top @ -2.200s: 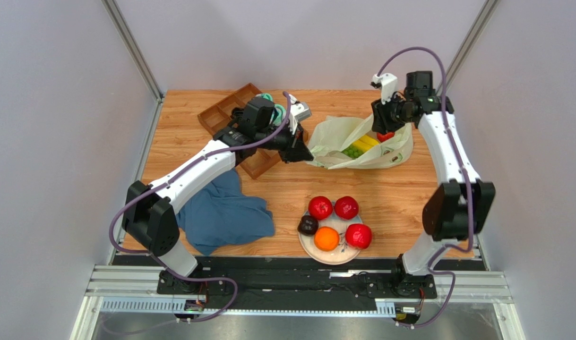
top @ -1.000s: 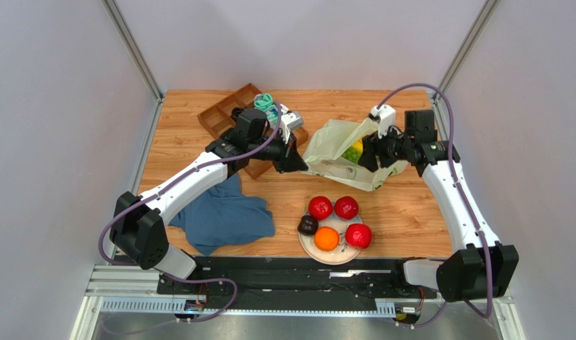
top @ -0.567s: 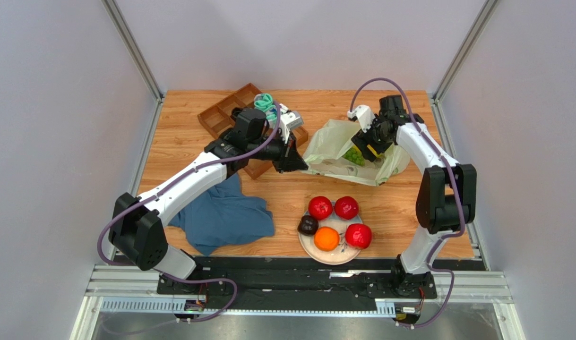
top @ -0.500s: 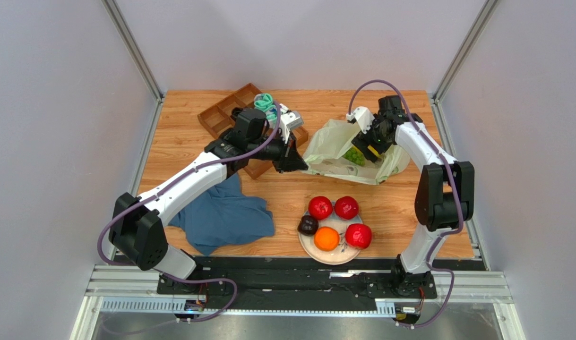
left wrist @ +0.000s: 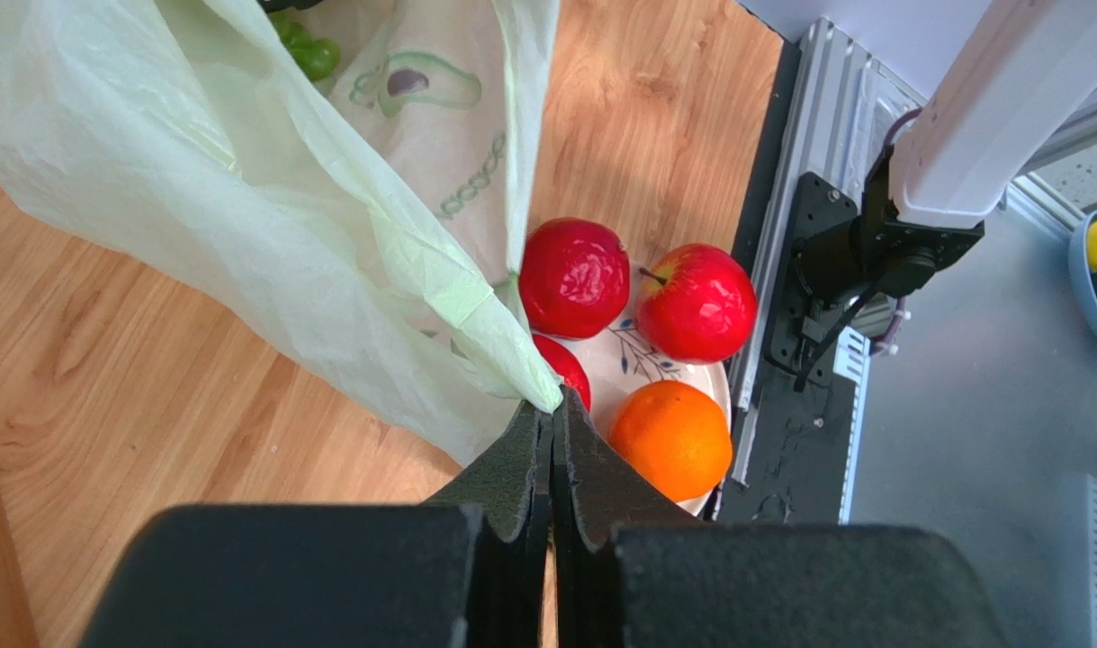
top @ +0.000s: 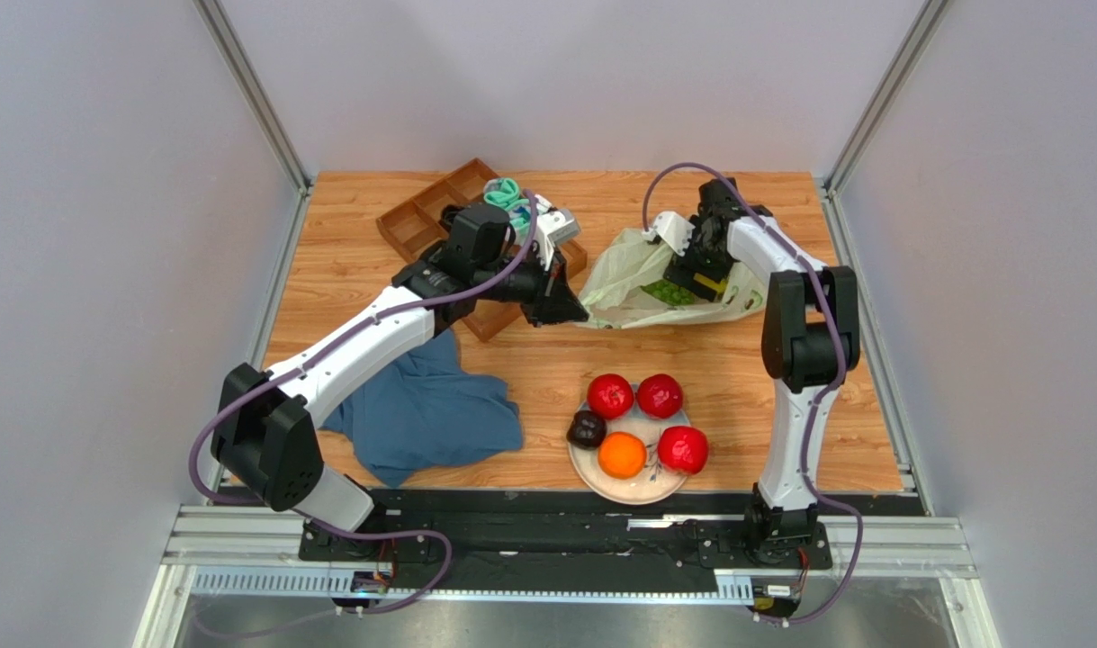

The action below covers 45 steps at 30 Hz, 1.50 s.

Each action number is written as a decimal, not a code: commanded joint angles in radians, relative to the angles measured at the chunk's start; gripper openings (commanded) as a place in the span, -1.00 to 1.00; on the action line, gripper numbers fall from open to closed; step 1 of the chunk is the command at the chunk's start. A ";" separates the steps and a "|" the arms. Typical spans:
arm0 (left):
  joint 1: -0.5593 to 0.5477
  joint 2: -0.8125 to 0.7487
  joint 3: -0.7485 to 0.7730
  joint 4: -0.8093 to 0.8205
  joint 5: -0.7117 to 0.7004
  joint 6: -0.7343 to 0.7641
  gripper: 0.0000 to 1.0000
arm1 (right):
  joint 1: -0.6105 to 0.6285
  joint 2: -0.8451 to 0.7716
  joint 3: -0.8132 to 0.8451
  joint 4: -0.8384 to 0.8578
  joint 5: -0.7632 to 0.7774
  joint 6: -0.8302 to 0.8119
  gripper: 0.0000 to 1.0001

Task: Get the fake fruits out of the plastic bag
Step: Take out the fake fruit from the plastic bag.

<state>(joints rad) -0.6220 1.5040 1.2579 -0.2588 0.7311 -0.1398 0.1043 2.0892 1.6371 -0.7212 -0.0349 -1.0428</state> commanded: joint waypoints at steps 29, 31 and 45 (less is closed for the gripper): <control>0.007 0.111 0.213 0.021 -0.022 0.006 -1.00 | 0.058 -0.550 -0.109 -0.796 -0.381 -0.063 -0.55; 0.019 0.108 0.236 0.024 -0.032 -0.017 -1.00 | 0.070 -0.560 -0.154 -0.793 -0.332 -0.045 -0.54; 0.079 0.143 0.333 -0.022 -0.222 -0.021 -1.00 | 0.061 -0.653 -0.169 -0.723 -0.227 0.043 -0.56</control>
<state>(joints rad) -0.5434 1.6257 1.5978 -0.2733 0.5743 -0.1806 0.1669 1.5425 1.3563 -1.3468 -0.2066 -0.9993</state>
